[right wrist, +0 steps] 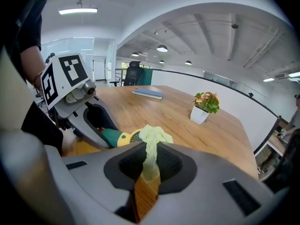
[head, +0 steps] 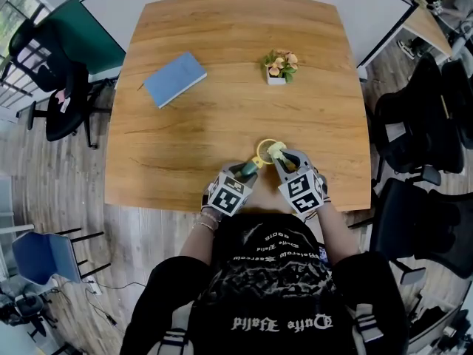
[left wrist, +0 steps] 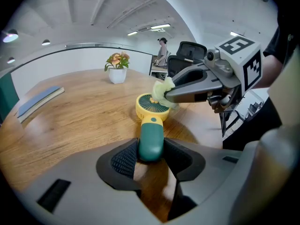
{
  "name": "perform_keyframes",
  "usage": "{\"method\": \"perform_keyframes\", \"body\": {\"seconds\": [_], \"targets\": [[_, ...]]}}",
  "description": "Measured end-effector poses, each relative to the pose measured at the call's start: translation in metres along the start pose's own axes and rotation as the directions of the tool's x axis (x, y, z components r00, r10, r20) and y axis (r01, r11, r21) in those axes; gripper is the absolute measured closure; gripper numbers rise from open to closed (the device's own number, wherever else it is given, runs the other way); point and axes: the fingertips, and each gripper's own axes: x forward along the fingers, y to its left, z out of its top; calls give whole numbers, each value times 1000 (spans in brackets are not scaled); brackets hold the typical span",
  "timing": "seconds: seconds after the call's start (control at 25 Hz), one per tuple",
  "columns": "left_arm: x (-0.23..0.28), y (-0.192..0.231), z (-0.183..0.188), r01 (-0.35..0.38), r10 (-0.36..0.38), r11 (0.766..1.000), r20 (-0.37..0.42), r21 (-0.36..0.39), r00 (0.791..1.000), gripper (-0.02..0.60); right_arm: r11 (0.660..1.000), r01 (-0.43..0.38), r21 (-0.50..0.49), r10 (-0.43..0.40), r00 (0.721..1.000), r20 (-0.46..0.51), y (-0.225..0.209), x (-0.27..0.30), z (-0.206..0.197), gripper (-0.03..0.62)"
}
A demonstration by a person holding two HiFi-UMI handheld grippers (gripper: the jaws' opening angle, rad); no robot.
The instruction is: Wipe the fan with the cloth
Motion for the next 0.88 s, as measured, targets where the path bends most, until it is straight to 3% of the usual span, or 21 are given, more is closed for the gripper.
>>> {"method": "perform_keyframes", "body": {"seconds": [0.24,0.4,0.56,0.68,0.88], "targets": [[0,0,2,6,-6,1000,13,10,1000,390,1000,-16,22,16,1000,-21,12,-2,-2,534],[-1,0,1,7,-8,1000,10,26,1000,390,999,-29,-27,29,1000,-7,30,-1,2,534],[0,0,1,21,-21,999,2,31,1000,390,999,-36,6,36,999,-3,31,0,4,534],[0,-1,1,29,-29,999,1,32,1000,390,998,-54,-39,54,999,-8,37,2,7,534],[-1,0,2,20,-20,999,5,33,1000,390,995,-99,-26,99,995,5,54,10,17,534]]}}
